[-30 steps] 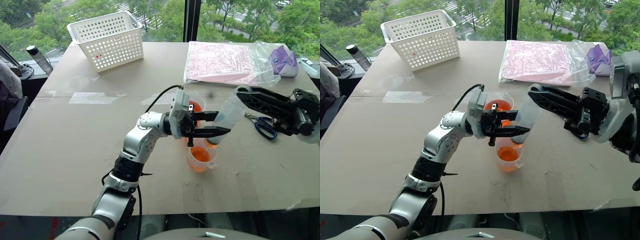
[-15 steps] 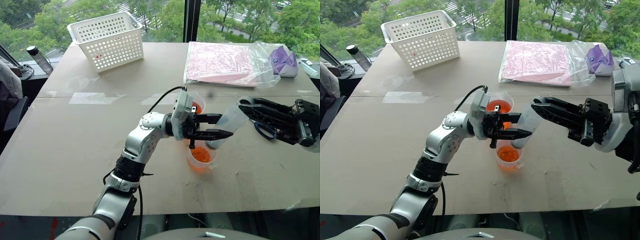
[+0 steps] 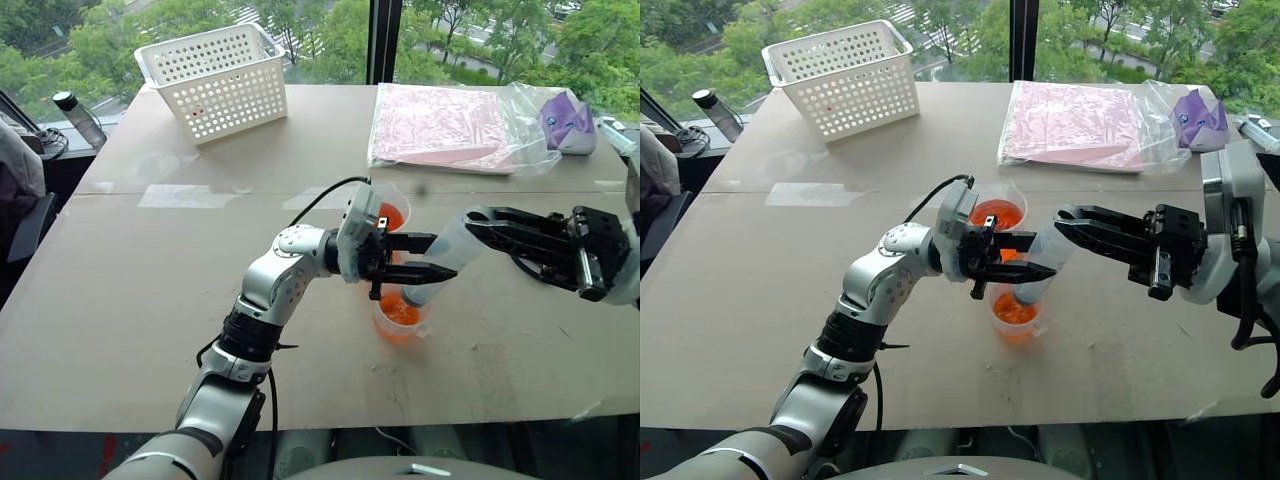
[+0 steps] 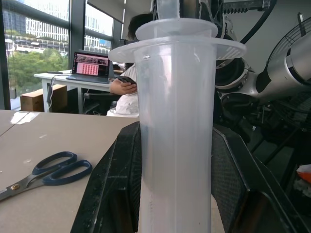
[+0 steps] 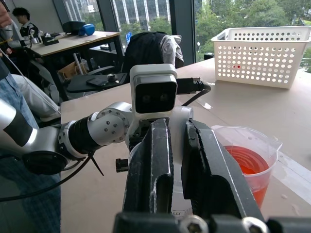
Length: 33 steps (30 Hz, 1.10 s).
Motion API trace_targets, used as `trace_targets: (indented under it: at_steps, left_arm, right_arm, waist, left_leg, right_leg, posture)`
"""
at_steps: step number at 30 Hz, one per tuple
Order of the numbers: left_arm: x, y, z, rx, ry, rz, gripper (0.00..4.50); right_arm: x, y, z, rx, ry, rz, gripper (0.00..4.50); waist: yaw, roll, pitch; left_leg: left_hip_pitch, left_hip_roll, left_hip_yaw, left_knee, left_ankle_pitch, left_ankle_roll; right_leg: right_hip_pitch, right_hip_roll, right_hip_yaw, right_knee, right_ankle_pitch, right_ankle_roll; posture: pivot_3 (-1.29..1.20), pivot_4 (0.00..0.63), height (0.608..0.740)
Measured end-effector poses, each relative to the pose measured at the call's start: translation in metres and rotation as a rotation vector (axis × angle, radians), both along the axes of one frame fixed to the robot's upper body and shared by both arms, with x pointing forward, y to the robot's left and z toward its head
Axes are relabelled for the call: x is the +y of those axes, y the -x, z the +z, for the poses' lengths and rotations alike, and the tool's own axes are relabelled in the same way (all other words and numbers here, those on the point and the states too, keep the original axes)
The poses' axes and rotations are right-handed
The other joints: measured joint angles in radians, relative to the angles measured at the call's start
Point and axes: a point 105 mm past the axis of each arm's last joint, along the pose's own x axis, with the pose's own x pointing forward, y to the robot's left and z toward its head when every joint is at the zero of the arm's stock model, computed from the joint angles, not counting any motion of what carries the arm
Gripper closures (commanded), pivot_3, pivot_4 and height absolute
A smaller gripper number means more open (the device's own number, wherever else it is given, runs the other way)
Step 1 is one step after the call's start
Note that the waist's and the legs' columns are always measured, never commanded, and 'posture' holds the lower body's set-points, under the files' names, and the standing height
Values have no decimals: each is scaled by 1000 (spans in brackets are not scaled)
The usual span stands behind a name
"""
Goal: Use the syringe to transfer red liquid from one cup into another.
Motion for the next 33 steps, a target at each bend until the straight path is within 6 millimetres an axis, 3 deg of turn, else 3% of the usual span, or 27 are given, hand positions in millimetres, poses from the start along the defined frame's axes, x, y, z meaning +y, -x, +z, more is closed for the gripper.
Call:
trace_targets:
  at_steps: [1,2,3,8,18,24,28,30,33]
  left_arm:
    - [0,0,0,0,0,0,3101]
    - [0,0,0,0,0,0,3101]
    - [0,-1,1,1,5,8,3101]
    - [6,-8,5,3,26,58,3101]
    - [9,-3,39,-50,159,48,3101]
    - [8,-2,52,-58,192,46,3101]
    - [12,-9,59,-14,207,105,3101]
    - [23,-17,77,-13,247,183,3101]
    - [48,-22,121,-47,338,316,3101]
  right_arm:
    - [0,0,0,6,-4,7,4408]
    - [-1,-1,1,8,-7,12,3618]
    - [-1,-1,0,21,-2,20,3318]
    - [1,0,6,21,-28,53,954]
    - [-18,-7,27,108,-289,39,954]
    - [-25,-20,24,108,-319,-64,954]
    - [-34,-24,10,143,-313,-125,954]
    - [-42,-27,-9,200,-285,-178,954]
    - [-51,-28,-31,249,-219,-237,954]
  waist:
    - [0,0,0]
    - [0,0,0]
    - [0,0,0]
    - [-1,0,0]
    - [-1,-1,0]
    - [-1,0,0]
    - [2,-1,0]
    - [1,-1,1]
    - [-3,-1,1]
  left_leg:
    - [0,0,0,0,0,0]
    - [0,0,0,0,0,0]
    - [0,0,0,0,0,0]
    - [0,0,0,0,0,0]
    - [0,0,0,0,0,1]
    - [0,0,0,0,0,0]
    - [-1,0,0,0,0,1]
    - [-1,0,-1,0,0,1]
    - [-1,0,0,0,0,1]
  right_leg:
    - [0,0,0,0,0,0]
    - [0,0,0,0,0,0]
    - [0,0,0,0,0,0]
    - [0,0,0,0,0,0]
    - [0,-1,-1,0,0,0]
    - [0,0,-1,0,0,0]
    - [0,0,-1,0,0,0]
    - [0,0,-1,0,0,0]
    - [0,-1,-1,0,0,0]
  posture:
    - [0,150,740]
    - [0,150,740]
    - [0,150,740]
    - [0,150,740]
    - [0,150,740]
    - [0,150,740]
    - [0,150,740]
    - [0,150,740]
    - [0,150,740]
